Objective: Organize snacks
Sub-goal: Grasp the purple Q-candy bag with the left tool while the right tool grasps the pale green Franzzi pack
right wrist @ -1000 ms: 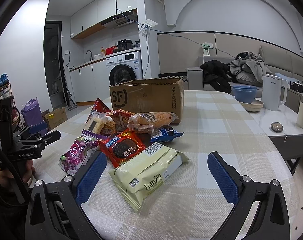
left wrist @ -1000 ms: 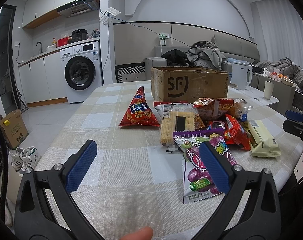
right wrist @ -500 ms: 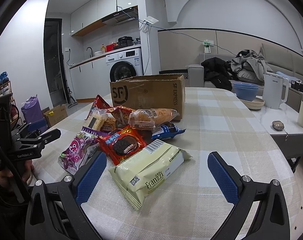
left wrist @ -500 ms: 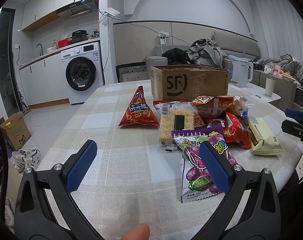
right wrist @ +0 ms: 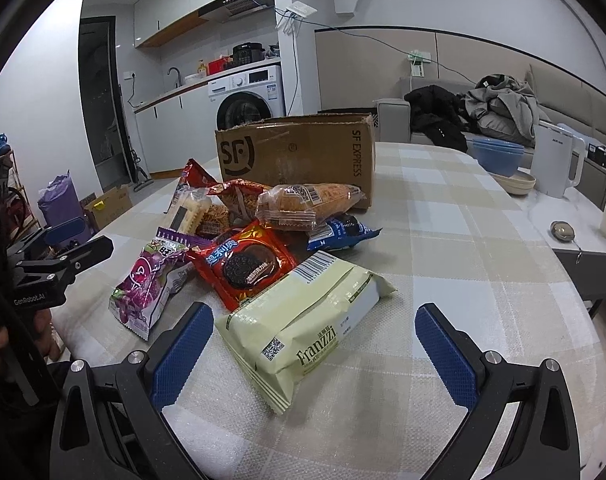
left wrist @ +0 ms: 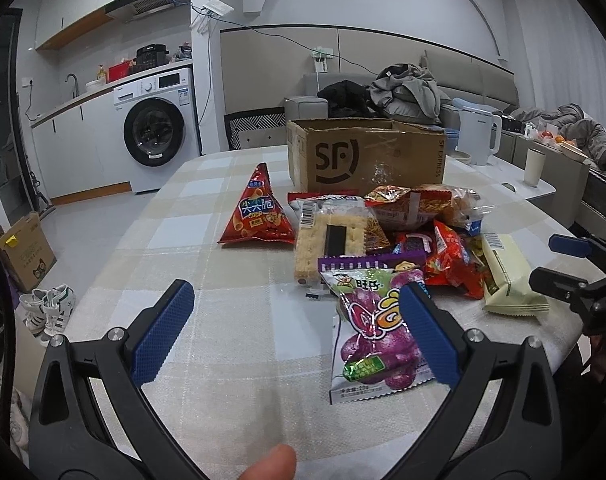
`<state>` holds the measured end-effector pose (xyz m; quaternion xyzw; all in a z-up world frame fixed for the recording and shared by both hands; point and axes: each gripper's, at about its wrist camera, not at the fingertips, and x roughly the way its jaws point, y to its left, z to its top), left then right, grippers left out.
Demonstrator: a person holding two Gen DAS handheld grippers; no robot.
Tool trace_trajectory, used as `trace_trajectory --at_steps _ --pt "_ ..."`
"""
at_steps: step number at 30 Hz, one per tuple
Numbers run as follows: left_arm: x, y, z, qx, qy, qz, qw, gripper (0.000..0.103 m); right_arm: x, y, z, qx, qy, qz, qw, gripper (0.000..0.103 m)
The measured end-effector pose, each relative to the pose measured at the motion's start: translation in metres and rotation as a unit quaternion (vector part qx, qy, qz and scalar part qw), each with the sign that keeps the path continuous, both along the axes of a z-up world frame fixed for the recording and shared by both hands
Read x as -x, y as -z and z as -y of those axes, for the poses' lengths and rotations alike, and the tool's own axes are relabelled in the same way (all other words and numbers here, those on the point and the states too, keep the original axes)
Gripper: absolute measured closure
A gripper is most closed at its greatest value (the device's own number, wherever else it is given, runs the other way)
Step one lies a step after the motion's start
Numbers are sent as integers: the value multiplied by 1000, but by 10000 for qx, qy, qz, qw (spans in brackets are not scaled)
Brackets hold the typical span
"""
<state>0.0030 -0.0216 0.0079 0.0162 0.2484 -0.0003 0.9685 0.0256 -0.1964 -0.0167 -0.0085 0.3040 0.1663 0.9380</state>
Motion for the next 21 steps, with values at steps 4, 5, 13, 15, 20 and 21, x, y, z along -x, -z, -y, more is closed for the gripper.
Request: trace_trajectory --at_steps 4,5,13,15,20,21 --pt "-3 1 12 5 174 -141 9997 1 -5 5 -4 153 47 -159 9997 0" --pt "-3 1 14 5 211 -163 9996 1 -6 6 -6 175 54 -181 9997 0" --pt "-8 6 31 117 485 -414 9979 1 -18 12 -10 58 151 -586 9981 0" --pt "-10 9 35 139 563 -529 9969 1 -21 13 -10 29 199 -617 9979 0" --pt "-20 14 43 88 643 -652 9958 1 -25 14 -12 35 210 -663 9976 0" --pt "-23 15 45 70 673 -709 9952 1 -25 14 -13 48 193 -669 9976 0"
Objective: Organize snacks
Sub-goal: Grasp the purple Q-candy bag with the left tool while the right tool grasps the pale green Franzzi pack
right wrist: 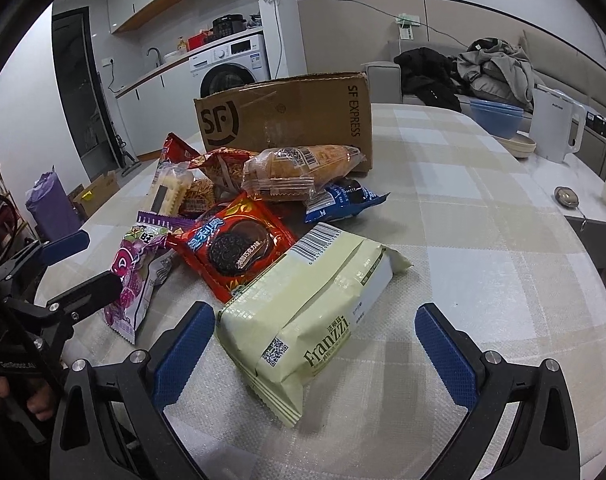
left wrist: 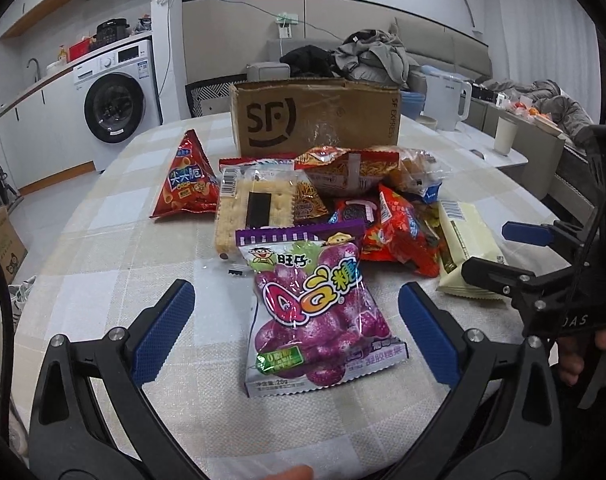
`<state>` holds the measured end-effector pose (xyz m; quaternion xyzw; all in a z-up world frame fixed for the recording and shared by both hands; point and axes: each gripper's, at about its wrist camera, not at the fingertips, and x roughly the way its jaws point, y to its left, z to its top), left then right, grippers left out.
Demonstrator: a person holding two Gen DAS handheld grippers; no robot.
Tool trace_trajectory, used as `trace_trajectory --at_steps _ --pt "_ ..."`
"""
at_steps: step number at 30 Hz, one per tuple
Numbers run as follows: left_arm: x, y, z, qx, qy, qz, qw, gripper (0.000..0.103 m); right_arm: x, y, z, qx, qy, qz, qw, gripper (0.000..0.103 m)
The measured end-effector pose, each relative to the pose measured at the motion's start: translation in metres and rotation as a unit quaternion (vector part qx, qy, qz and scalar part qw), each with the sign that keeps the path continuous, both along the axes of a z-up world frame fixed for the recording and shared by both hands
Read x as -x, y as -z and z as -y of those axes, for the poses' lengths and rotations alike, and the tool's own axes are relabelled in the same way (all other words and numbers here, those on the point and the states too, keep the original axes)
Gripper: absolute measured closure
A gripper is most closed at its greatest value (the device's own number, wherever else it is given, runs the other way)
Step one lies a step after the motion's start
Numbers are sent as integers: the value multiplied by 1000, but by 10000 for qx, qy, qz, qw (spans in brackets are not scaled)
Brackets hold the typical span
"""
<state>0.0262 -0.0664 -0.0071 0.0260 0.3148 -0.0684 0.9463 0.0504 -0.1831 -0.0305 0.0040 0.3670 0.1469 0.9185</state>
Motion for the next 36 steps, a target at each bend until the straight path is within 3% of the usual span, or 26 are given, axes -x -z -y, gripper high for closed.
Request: trace_trajectory --at_steps 8,11,15,22,30,32,34,36 --pt "-15 12 11 -136 150 -224 9995 4 -7 1 -6 54 1 -52 10000 0" --pt "-19 17 10 -211 94 -335 9992 10 -9 1 -9 182 8 -53 9998 0" --pt "-23 20 2 14 122 -493 9987 13 -6 1 -4 268 77 -81 9996 0" --pt "-21 19 -2 89 136 -515 9985 22 5 4 18 202 290 -155 9993 0" --pt "-18 19 0 116 218 -494 9985 31 1 0 0 396 302 -19 9988 1" --pt "-18 18 0 141 225 -496 9984 33 -3 0 -2 408 304 -55 9987 4" --pt "-18 18 0 159 229 -502 9984 34 -6 1 -3 439 307 -127 9985 15" --pt "-17 18 0 134 195 -497 9985 39 -7 2 -3 366 241 -190 9989 20"
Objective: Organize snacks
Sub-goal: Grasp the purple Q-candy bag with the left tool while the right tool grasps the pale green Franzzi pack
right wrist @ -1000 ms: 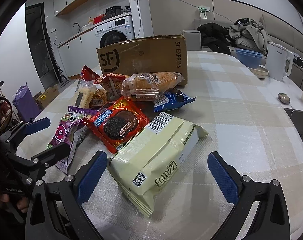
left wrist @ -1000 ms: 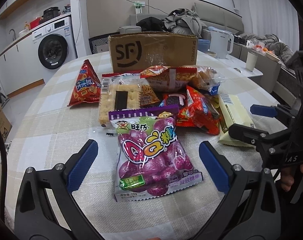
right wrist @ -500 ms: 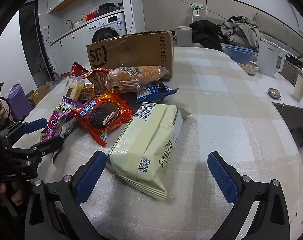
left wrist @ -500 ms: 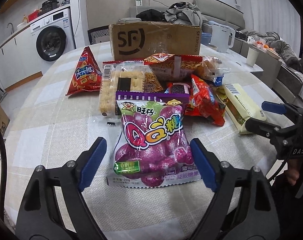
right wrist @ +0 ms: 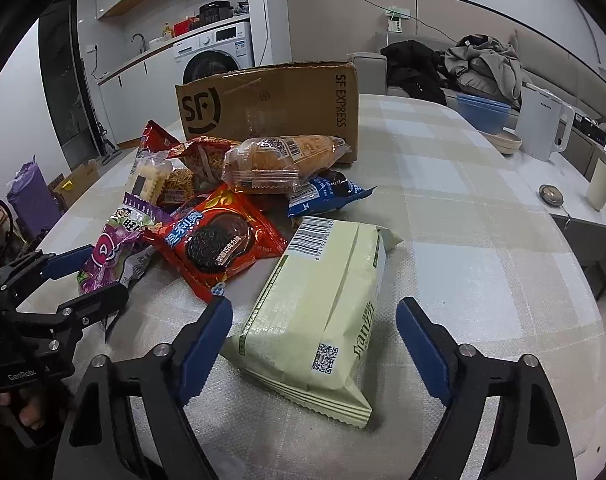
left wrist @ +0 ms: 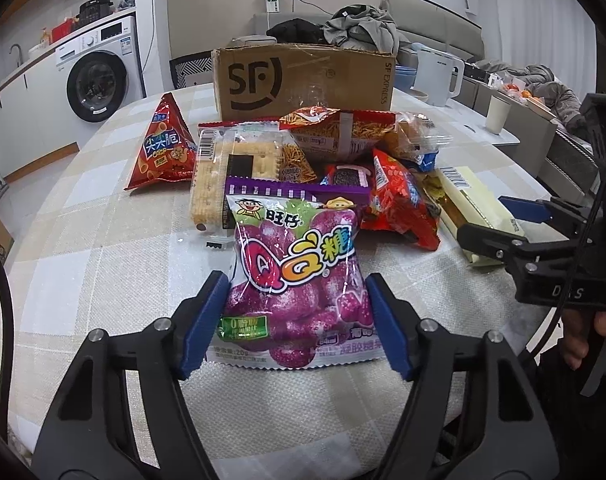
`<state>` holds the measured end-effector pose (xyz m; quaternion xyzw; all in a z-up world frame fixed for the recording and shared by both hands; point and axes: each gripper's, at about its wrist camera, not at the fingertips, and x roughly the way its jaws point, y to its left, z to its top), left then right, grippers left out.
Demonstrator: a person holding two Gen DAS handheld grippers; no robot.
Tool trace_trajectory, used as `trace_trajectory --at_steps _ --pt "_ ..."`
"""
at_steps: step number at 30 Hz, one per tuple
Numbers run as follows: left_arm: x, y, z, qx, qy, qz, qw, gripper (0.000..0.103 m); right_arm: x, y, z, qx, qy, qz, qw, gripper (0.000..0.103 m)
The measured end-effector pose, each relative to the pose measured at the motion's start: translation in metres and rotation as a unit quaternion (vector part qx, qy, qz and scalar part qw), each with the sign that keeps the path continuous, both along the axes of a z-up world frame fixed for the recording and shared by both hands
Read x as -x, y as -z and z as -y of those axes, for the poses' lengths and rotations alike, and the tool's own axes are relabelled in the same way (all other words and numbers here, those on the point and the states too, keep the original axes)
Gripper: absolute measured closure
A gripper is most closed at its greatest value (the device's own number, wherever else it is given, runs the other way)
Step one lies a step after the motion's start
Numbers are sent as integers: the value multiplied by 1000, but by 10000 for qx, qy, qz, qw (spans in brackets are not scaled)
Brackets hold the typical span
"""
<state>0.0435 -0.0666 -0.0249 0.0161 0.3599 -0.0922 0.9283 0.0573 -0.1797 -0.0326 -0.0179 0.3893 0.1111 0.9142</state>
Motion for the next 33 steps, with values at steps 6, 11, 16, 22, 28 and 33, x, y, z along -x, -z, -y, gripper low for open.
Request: trace_trajectory --at_steps 6,11,16,22,28,33 --pt "4 -1 -3 56 -58 15 10000 41 5 -3 2 -14 -88 30 10000 43" --pt "8 -4 -4 81 -53 77 9999 41 10 -4 11 -150 -47 116 9998 52" --pt "11 -7 -5 109 -46 155 9998 41 15 -5 16 -247 -49 168 9995 54" --pt "13 -9 -8 161 -86 196 9996 42 21 -10 20 -326 -64 331 9989 55" --pt "15 -12 -12 198 -111 240 9995 43 24 -15 23 -323 -29 458 9984 55" --pt "12 -7 -12 191 -122 159 9996 44 18 -9 22 -267 -50 258 9993 53"
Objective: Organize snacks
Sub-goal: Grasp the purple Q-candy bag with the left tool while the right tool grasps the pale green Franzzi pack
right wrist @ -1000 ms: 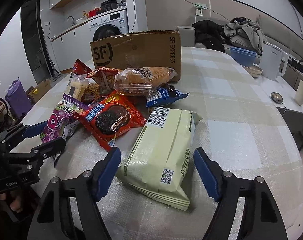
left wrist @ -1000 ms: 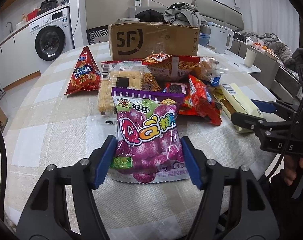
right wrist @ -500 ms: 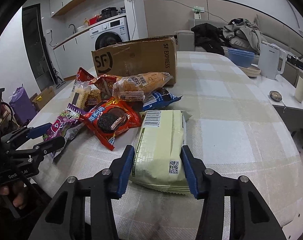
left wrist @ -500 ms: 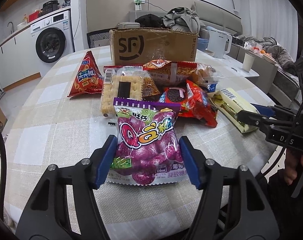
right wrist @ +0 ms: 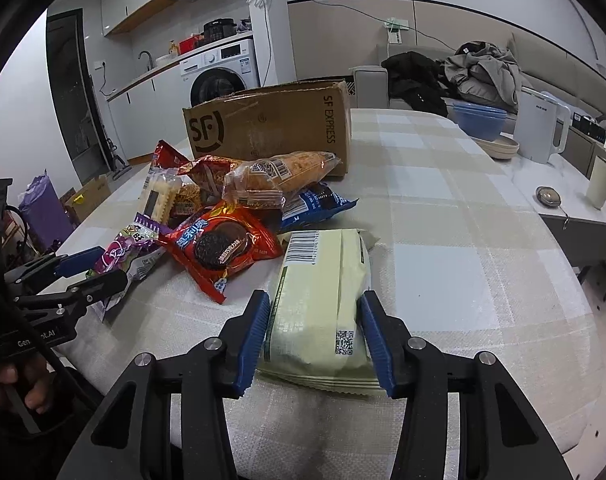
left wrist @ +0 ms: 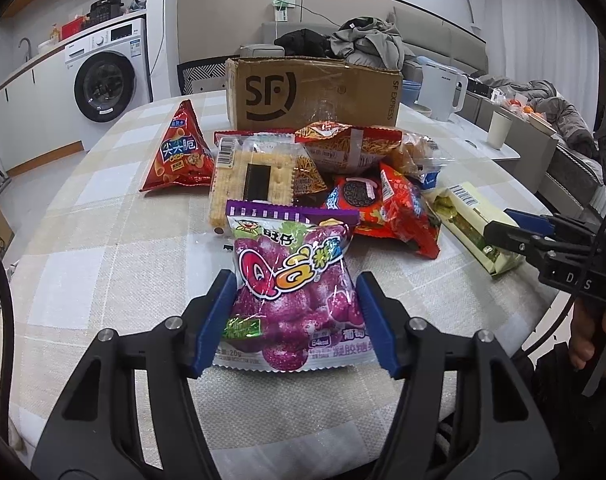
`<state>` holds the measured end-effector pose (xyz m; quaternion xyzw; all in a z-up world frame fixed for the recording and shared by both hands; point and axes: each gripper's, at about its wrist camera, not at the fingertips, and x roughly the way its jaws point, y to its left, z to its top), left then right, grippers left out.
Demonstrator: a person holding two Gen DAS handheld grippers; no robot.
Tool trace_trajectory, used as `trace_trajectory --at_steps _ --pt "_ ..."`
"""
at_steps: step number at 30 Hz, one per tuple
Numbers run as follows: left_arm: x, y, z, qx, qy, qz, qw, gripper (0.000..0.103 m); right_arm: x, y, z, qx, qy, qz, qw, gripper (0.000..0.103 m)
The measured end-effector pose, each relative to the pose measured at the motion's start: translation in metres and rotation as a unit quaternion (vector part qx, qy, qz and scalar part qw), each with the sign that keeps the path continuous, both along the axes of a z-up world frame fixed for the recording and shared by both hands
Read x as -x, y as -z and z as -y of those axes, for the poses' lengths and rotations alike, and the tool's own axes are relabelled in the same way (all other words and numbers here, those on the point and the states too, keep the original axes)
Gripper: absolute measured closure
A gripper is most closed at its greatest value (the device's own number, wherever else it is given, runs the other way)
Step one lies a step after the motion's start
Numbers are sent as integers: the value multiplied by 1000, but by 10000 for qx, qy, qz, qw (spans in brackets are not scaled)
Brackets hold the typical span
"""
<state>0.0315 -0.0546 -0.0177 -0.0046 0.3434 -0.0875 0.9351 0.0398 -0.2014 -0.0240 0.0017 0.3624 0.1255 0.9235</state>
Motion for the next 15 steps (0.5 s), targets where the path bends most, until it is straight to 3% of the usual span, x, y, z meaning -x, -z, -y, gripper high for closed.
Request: trace_trajectory --at_steps 4,7,10,15 --pt "-2 2 3 -50 2 -5 10000 44 -8 5 -4 81 32 -108 9999 43" --pt "-2 3 3 -55 1 -5 10000 44 -13 8 -10 241 31 -153 9996 43" --pt "-2 3 3 -41 1 1 10000 45 -12 8 -12 327 53 -110 9994 53" --pt "-4 2 2 3 -46 32 10000 46 -3 1 -9 280 24 128 9995 58"
